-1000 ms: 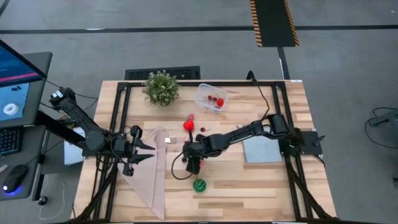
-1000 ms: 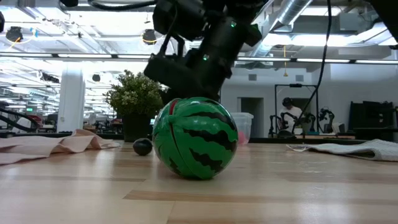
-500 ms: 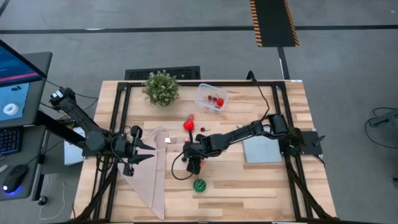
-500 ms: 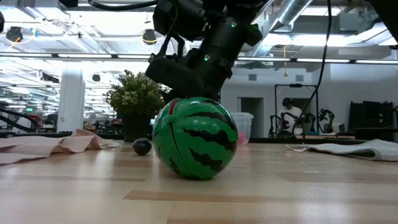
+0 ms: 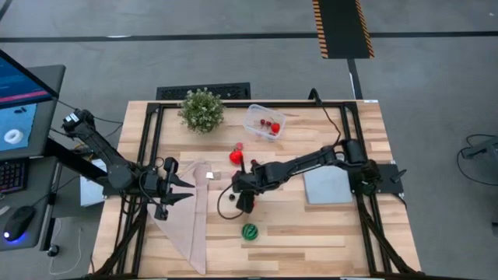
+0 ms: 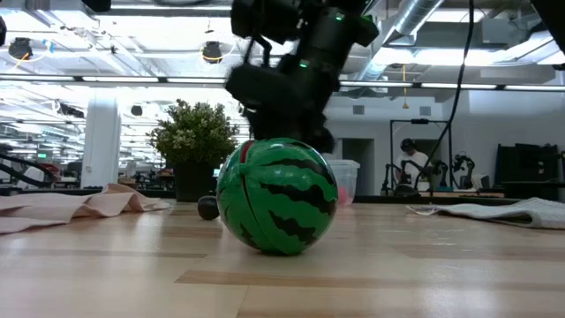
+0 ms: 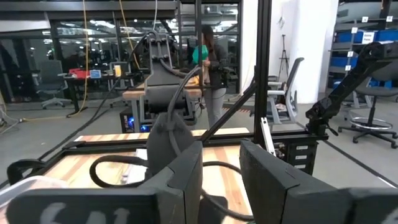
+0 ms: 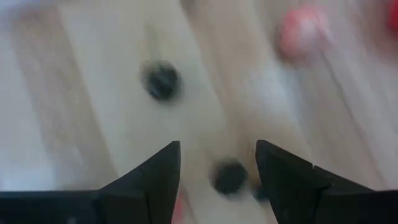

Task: Pick and placing Produce into tupperware
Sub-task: Put the blackberry into the transparent bin

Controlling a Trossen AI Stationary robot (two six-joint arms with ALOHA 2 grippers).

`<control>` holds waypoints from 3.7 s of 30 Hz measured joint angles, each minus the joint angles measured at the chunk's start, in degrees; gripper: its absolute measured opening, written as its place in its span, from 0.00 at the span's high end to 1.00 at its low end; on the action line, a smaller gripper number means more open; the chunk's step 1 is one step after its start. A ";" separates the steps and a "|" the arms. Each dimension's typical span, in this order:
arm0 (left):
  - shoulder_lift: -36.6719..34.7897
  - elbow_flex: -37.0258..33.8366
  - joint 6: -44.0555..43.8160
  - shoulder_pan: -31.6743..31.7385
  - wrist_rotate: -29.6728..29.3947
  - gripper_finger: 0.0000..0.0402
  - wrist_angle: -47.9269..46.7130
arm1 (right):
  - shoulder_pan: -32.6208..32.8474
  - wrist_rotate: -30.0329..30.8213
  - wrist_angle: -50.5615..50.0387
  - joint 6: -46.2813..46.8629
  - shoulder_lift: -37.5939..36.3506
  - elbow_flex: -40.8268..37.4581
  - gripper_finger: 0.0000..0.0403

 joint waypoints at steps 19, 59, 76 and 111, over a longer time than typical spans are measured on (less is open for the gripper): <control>0.01 0.00 -0.85 0.02 0.51 0.76 -0.18 | -0.14 -1.36 -5.61 3.79 1.24 0.06 0.42; 0.01 0.00 -0.83 0.00 0.49 0.76 -0.18 | -2.29 -3.30 -3.88 -0.79 1.24 0.09 0.83; 0.01 0.00 -0.43 0.00 0.48 0.76 -0.50 | -4.66 -6.81 -2.63 -0.15 1.11 0.09 0.50; 0.01 0.00 -0.58 0.00 0.48 0.76 -0.50 | -4.27 -7.18 2.86 2.80 1.26 0.09 0.29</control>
